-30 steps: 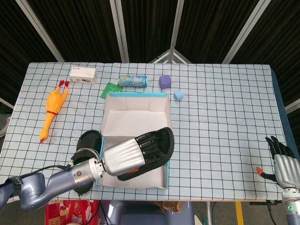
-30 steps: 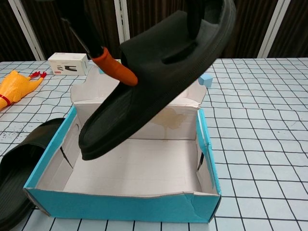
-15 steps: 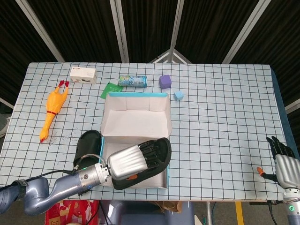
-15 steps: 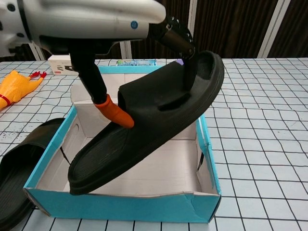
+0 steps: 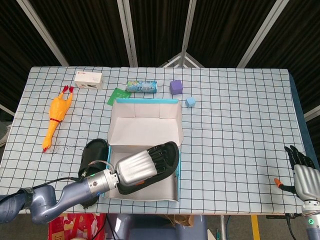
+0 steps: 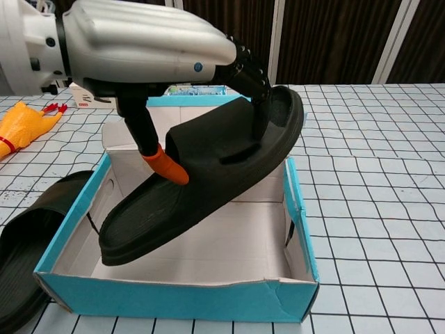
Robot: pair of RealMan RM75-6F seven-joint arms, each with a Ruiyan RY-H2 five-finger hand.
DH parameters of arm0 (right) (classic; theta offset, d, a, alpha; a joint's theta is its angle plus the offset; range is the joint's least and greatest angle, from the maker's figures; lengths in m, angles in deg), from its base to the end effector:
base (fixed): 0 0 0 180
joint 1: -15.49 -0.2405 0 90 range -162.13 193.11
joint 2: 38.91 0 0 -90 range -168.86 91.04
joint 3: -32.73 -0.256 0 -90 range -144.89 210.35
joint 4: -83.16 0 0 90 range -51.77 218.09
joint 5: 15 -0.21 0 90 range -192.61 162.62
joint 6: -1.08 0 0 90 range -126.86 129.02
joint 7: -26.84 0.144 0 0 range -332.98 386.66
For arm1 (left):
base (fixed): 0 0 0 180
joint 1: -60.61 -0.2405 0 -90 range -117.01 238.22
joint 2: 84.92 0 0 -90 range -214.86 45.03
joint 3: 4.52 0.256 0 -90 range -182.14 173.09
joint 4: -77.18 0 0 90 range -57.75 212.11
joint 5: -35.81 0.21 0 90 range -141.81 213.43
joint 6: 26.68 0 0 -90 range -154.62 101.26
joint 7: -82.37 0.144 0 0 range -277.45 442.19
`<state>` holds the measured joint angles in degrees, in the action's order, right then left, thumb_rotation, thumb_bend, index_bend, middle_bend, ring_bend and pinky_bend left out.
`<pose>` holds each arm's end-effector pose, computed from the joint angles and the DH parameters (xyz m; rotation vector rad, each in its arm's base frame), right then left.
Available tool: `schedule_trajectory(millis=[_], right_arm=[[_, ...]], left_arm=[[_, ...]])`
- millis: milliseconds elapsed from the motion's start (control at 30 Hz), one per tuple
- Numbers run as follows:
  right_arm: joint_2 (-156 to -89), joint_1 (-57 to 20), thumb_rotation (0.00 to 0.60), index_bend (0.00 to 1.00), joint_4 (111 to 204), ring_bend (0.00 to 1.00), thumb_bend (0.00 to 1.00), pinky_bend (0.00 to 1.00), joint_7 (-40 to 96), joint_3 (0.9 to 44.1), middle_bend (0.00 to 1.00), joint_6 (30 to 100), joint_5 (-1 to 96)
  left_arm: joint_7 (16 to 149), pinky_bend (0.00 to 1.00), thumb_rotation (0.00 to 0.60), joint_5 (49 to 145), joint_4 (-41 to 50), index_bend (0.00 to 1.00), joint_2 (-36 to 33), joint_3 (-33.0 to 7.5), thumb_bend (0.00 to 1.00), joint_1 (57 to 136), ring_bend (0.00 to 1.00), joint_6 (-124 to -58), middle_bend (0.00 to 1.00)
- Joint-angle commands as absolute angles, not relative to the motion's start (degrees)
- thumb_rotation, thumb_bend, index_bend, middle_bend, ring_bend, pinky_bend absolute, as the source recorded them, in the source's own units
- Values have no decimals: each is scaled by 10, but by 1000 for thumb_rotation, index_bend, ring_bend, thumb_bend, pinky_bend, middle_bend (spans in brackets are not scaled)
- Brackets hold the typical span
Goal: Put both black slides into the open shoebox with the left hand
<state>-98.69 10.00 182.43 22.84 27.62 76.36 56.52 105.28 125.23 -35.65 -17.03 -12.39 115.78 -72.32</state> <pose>-0.3279 -0.1861 0.1659 1.2668 -1.0961 0.7123 -0.0143 0.2678 0.0417 -2.4900 -0.2123 -1.1080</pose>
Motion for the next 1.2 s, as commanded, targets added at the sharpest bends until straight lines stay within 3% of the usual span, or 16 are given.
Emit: schedule_trajectory(millis=[33,733,1200], right_arm=[[-987,100,600,0,1824,101,245,112,228,276,27,764,565],[-985,98,600,0,1828,101,246,112,226,275,25,759,557],[-983,103,600,0,1830,101,244,112,230,278,25,762,555]], left_arm=[[1057,112,600,1249,-355,334,-170,-123,584,1159,131,-721,619],[1067,112,600,1229,-358,322,-165,-104,583,1165,131,-703,620],[1050,112,600,1197,-309,319,-119,-93,584,1180,131,-675,620]])
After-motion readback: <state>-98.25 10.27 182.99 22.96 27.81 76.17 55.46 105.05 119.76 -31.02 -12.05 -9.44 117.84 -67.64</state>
